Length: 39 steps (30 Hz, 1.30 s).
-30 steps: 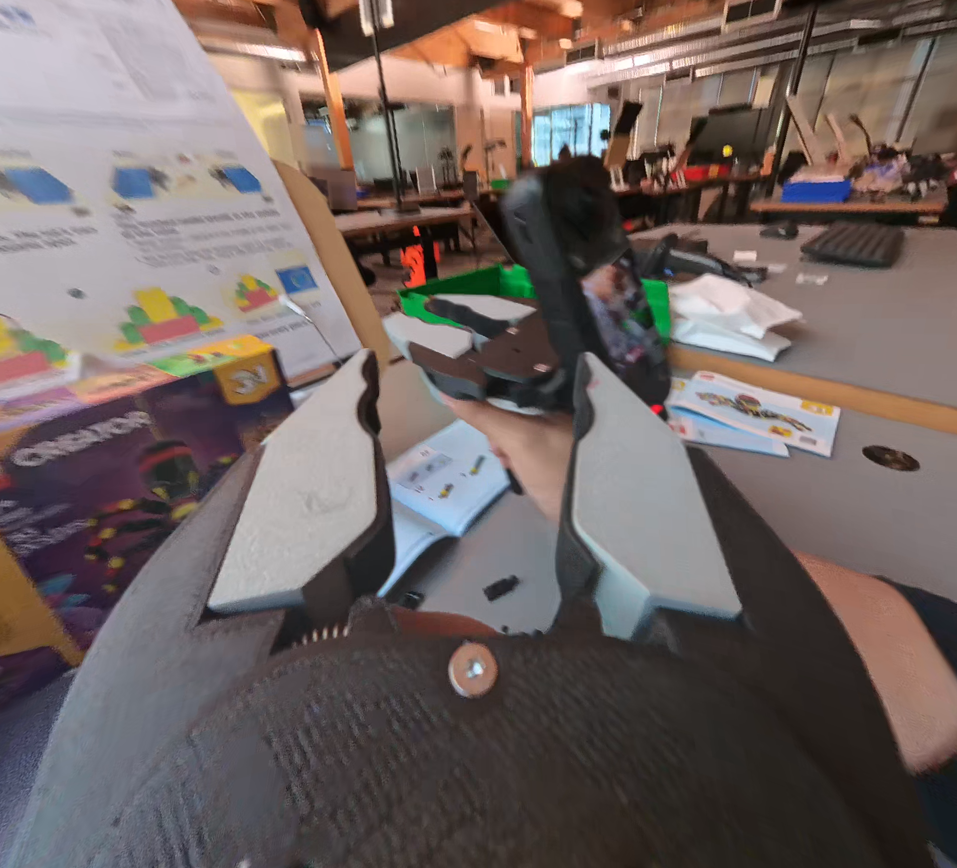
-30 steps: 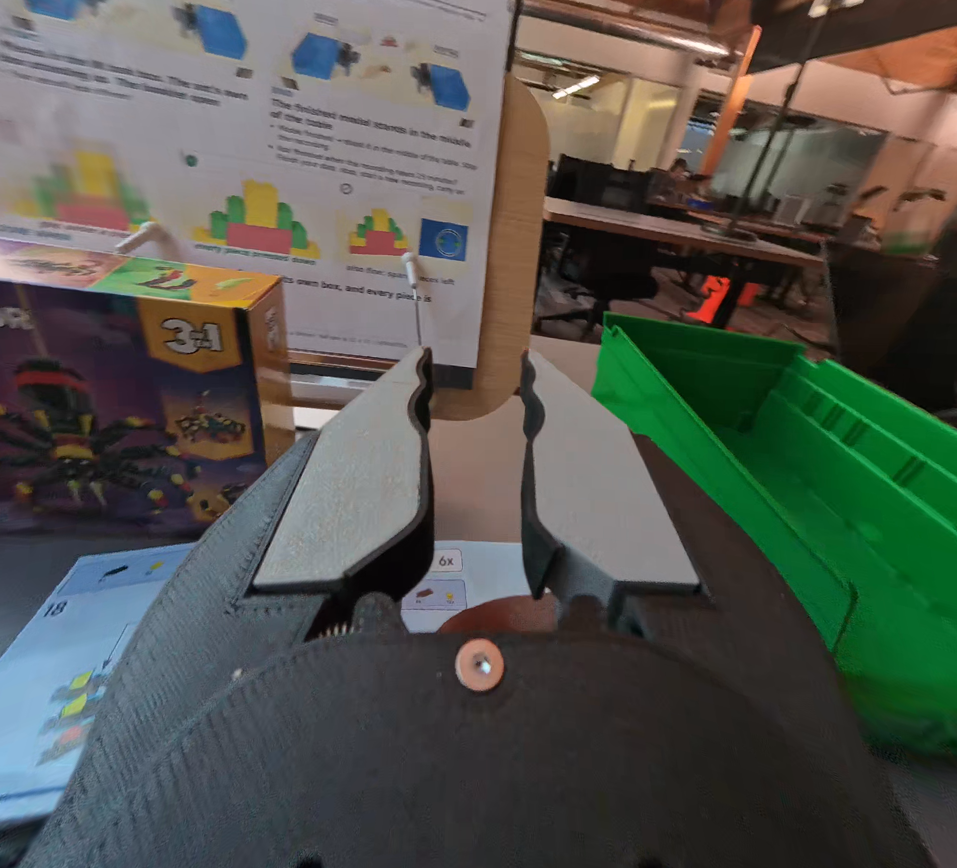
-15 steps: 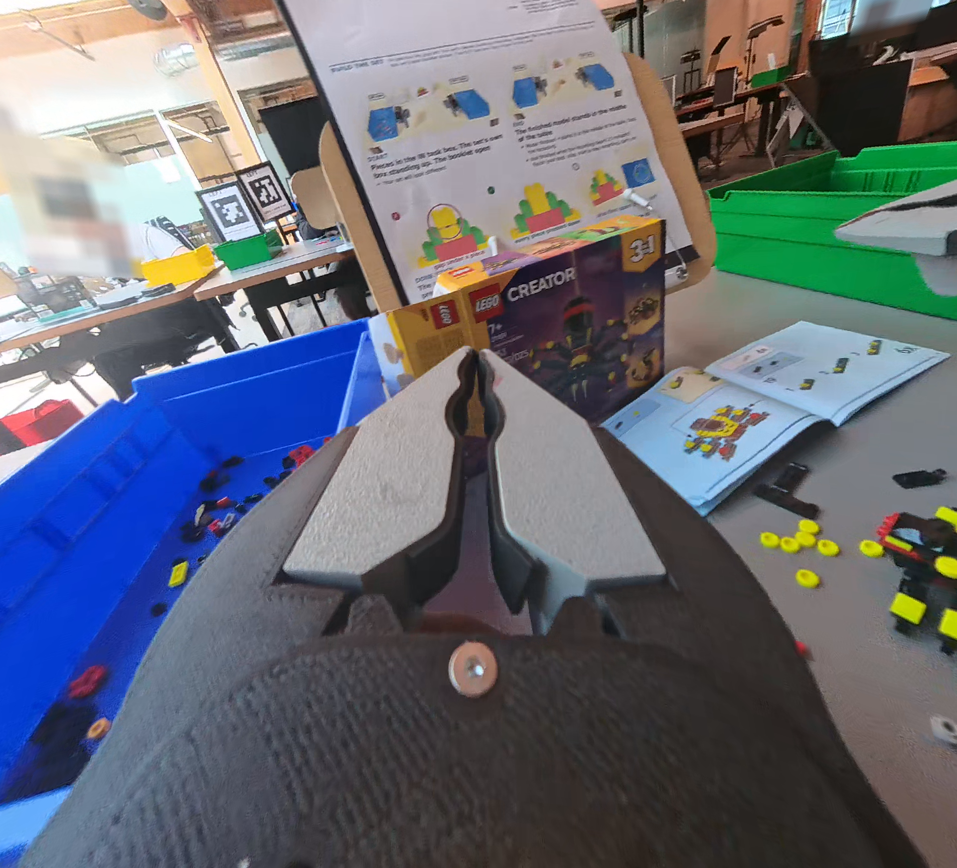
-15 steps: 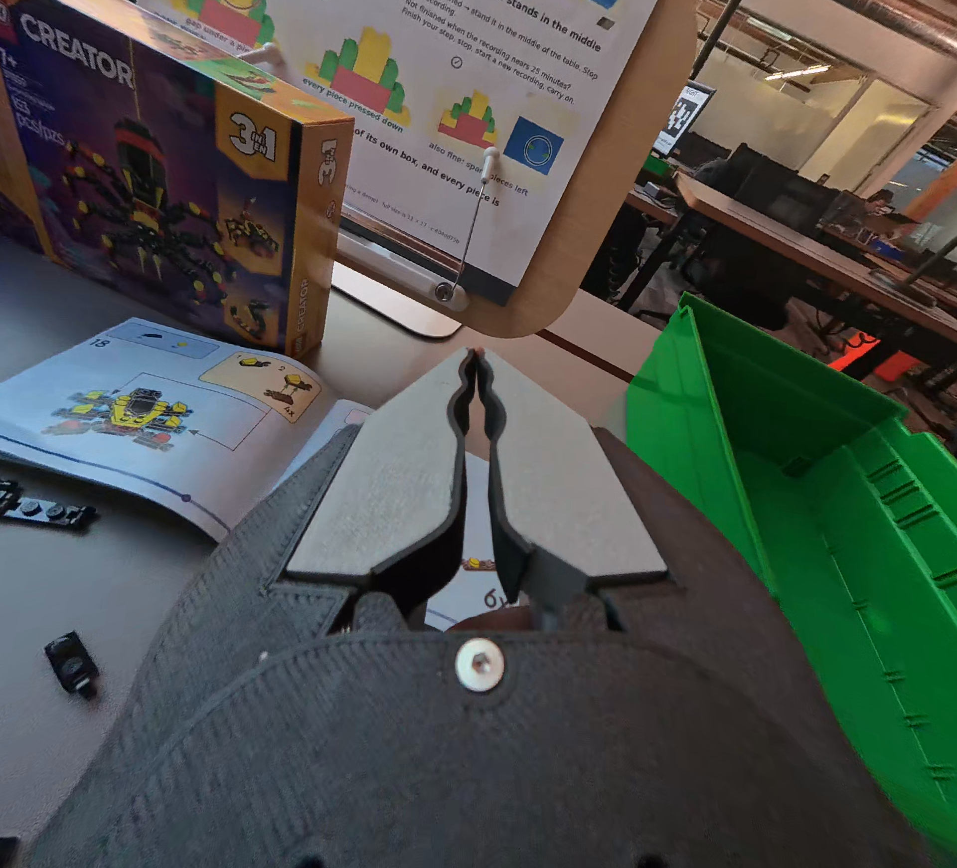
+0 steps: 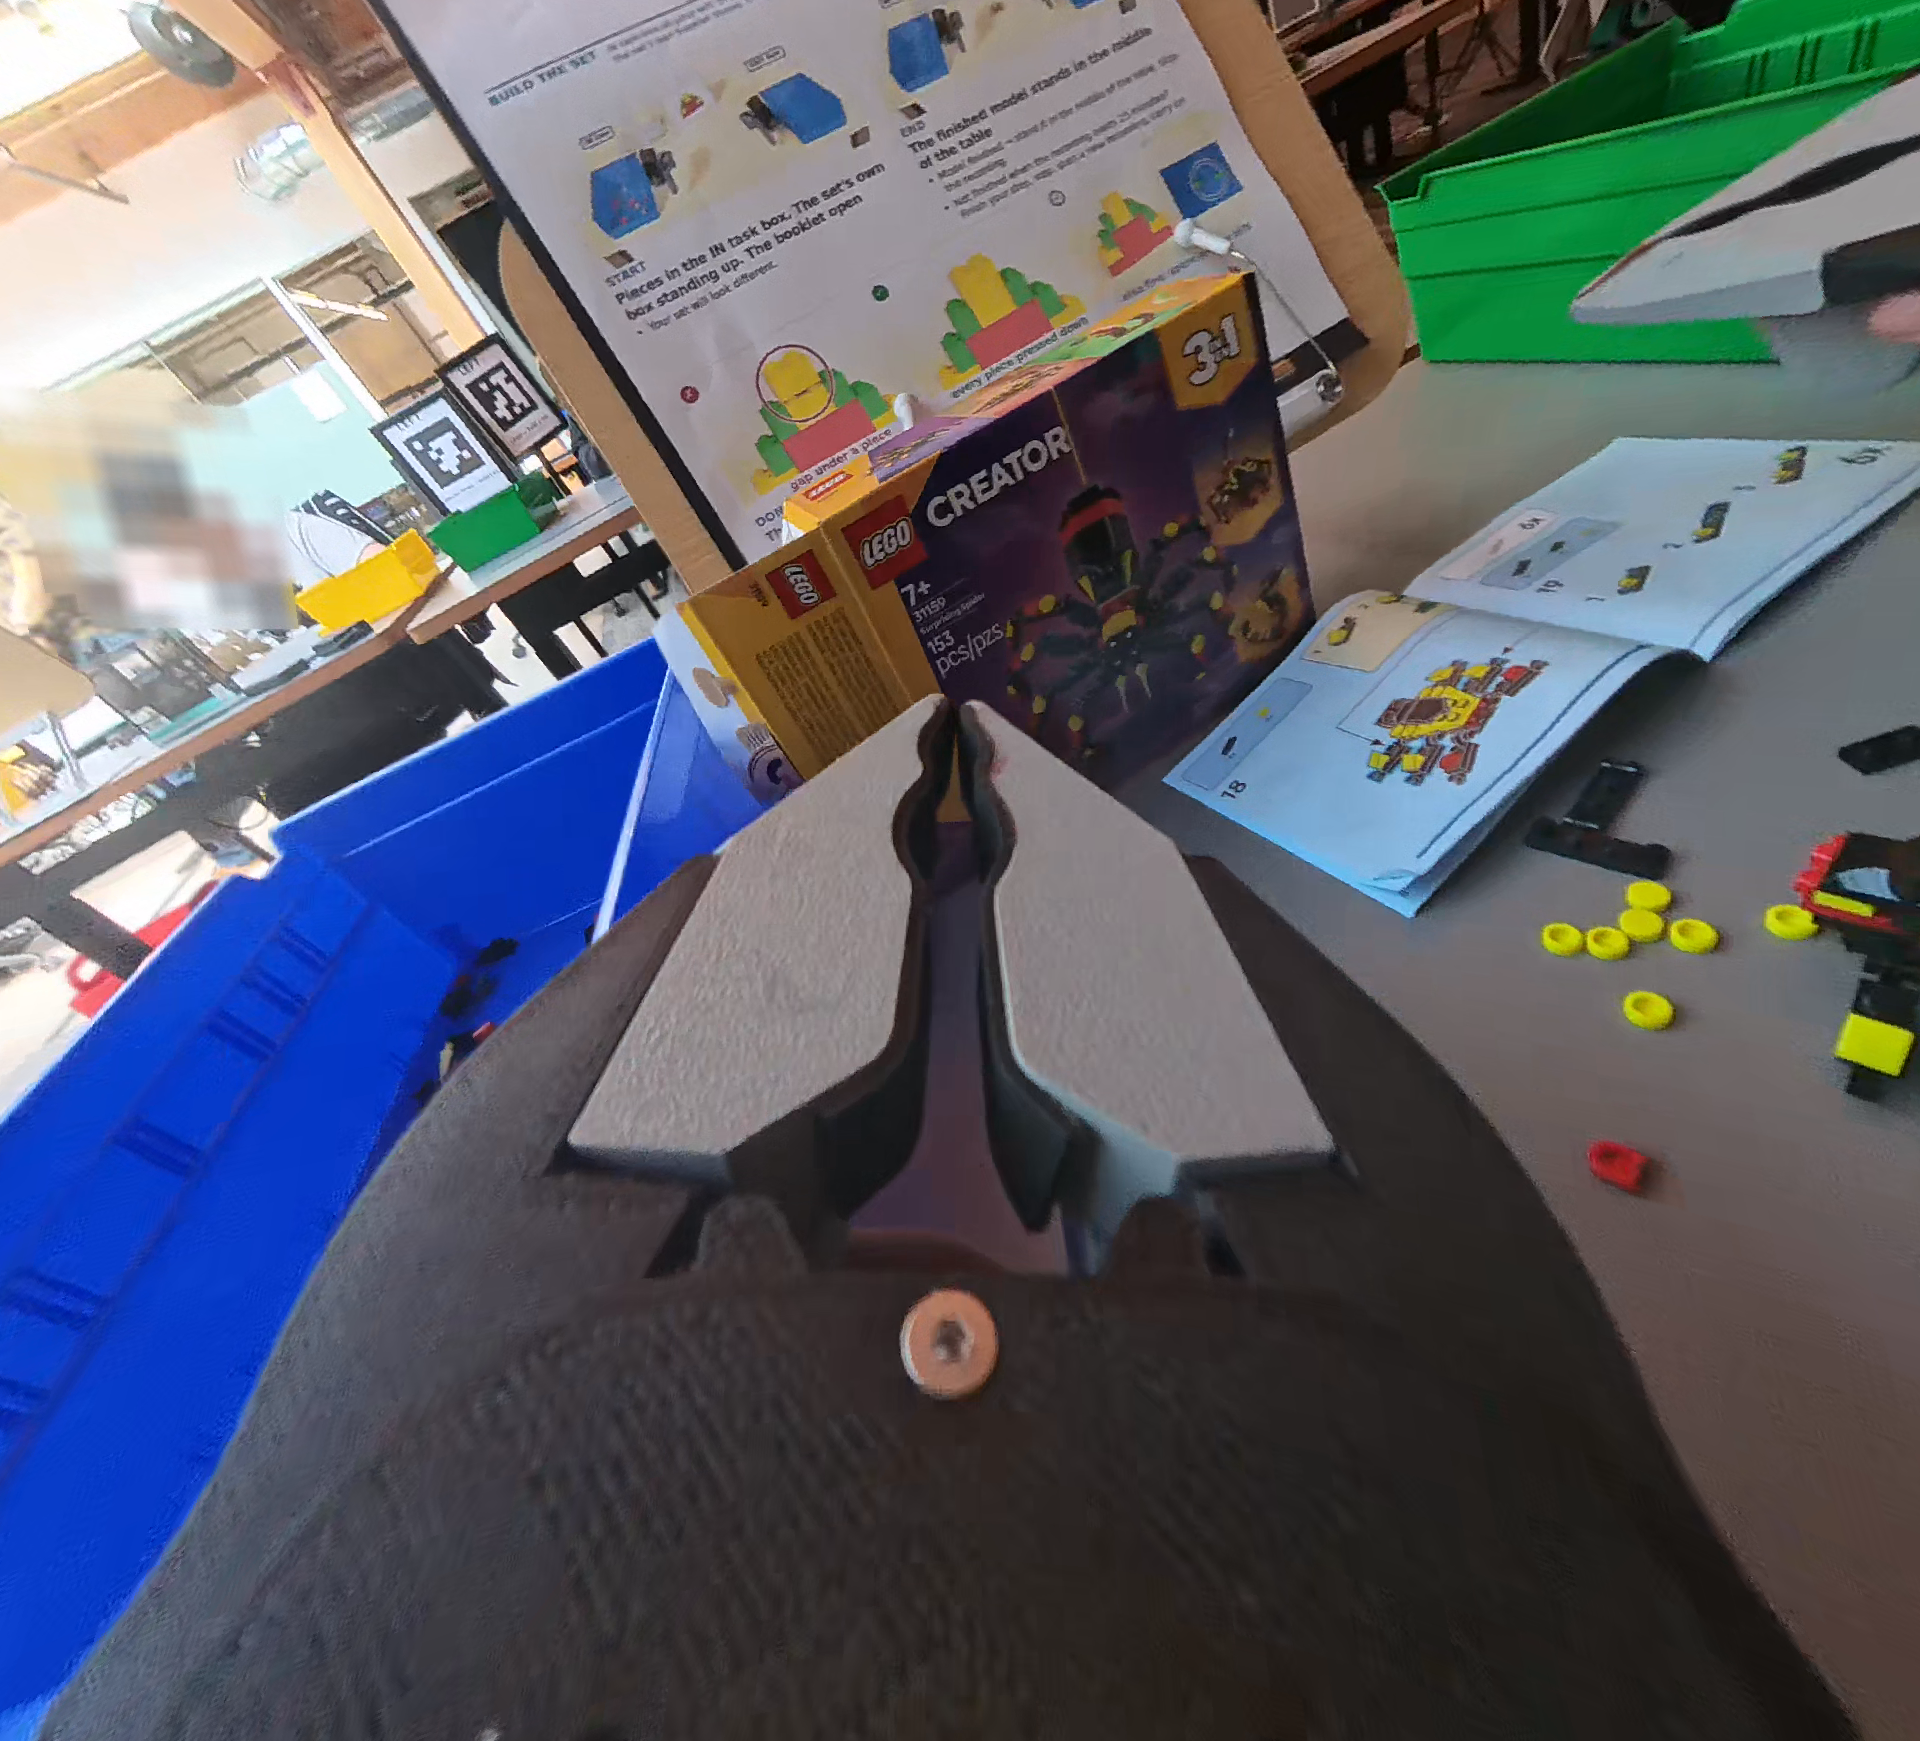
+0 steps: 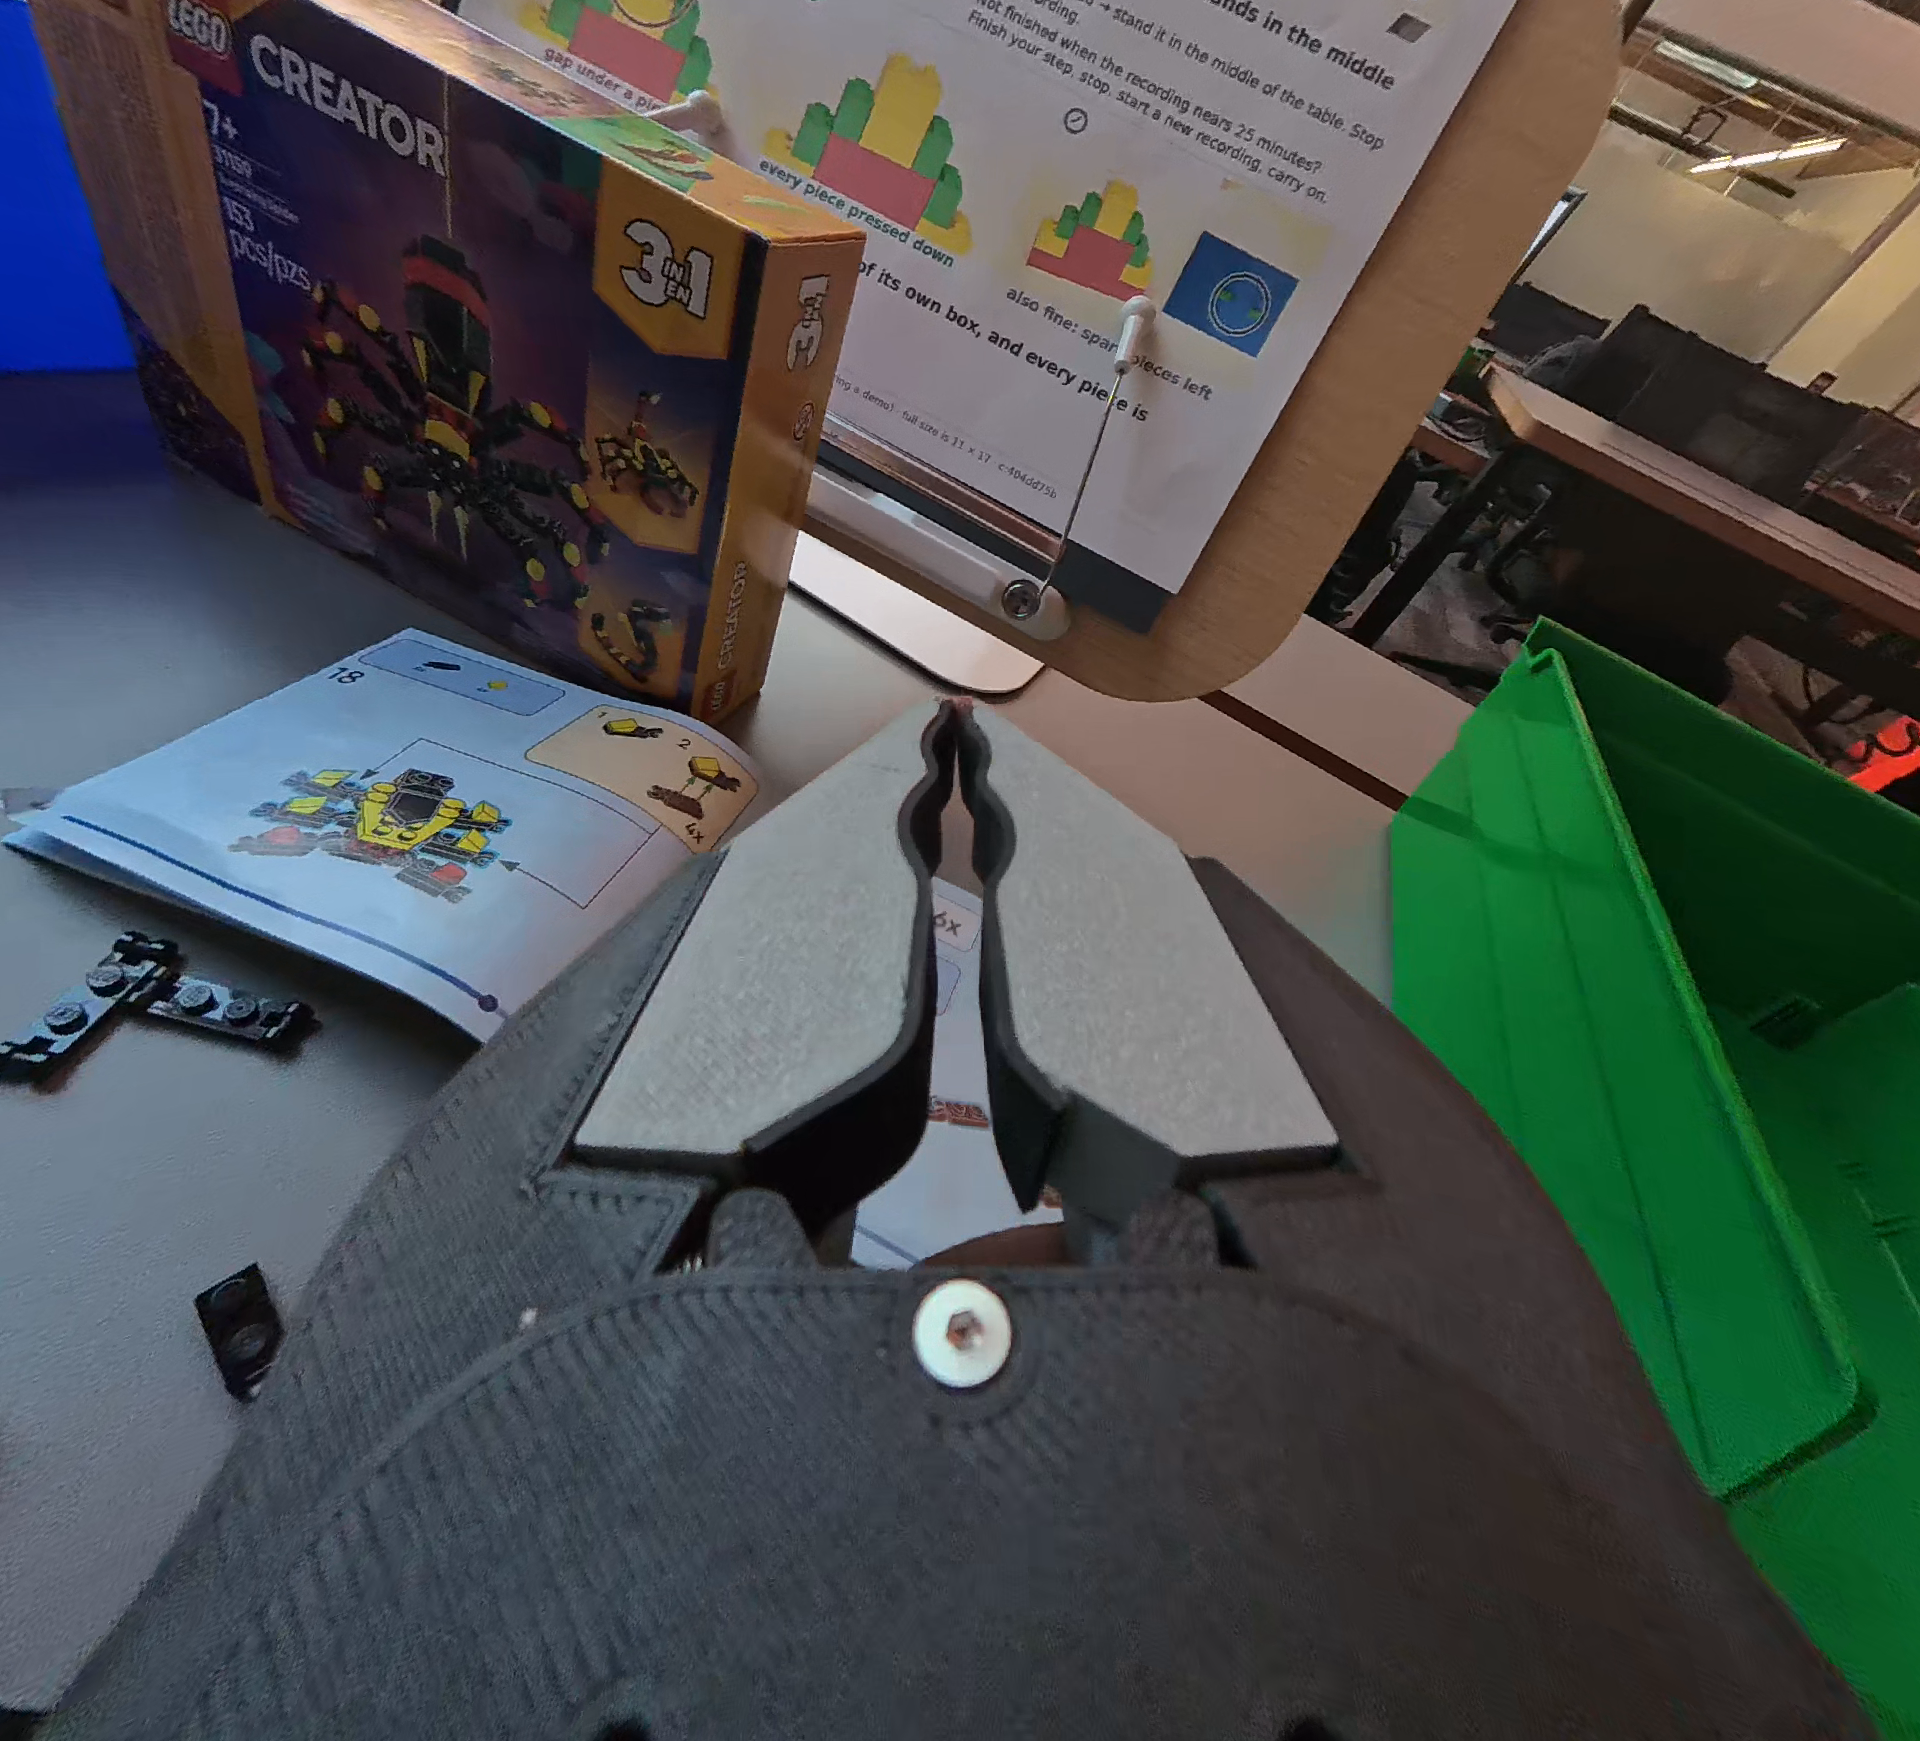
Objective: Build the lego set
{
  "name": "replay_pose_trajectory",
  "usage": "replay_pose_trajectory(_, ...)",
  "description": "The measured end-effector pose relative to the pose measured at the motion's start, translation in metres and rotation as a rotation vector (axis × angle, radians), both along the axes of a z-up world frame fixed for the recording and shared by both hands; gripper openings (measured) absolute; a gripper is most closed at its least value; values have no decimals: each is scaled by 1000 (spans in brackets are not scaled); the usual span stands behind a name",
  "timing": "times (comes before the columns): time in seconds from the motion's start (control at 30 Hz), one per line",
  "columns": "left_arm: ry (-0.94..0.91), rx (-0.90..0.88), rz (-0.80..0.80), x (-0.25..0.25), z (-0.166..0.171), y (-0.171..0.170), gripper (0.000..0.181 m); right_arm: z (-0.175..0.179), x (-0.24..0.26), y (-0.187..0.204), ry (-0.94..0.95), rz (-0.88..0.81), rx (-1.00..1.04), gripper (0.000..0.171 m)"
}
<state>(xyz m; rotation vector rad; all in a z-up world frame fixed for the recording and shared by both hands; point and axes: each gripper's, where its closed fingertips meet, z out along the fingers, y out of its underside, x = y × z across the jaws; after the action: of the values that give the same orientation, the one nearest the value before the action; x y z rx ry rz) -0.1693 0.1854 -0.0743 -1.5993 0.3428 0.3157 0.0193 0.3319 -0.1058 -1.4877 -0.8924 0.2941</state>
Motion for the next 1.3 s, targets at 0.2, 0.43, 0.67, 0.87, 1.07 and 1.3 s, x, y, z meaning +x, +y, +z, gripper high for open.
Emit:
replay_pose_trajectory(0.2, 32, -61, -63, 16, -16, 8, 0, -2, -4, 2, 35, 18, 10, 0)
replay_pose_trajectory(0.43, 73, -172, -175, 33, -41, 9, 0, 3, -16, -12, 19, 104, 79, 0)
replay_pose_trajectory(0.67, 57, -192, -196, 31, -41, -4, 0, -1, -11, -16, -27, 152, 111, 0)
replay_pose_trajectory(0.87, 26, -253, -242, 40, -51, -10, 0, 2, 7, -8, 16, 142, 102, 0)
replay_pose_trajectory(1.07, 75, -276, -263, 50, -57, -13, 0, -3, 17, -3, -24, 146, 109, 0)
replay_pose_trajectory(1.3, 0, -282, -288, 51, -53, -16, 1, -4, 38, 10, -24, 109, 97, 0)
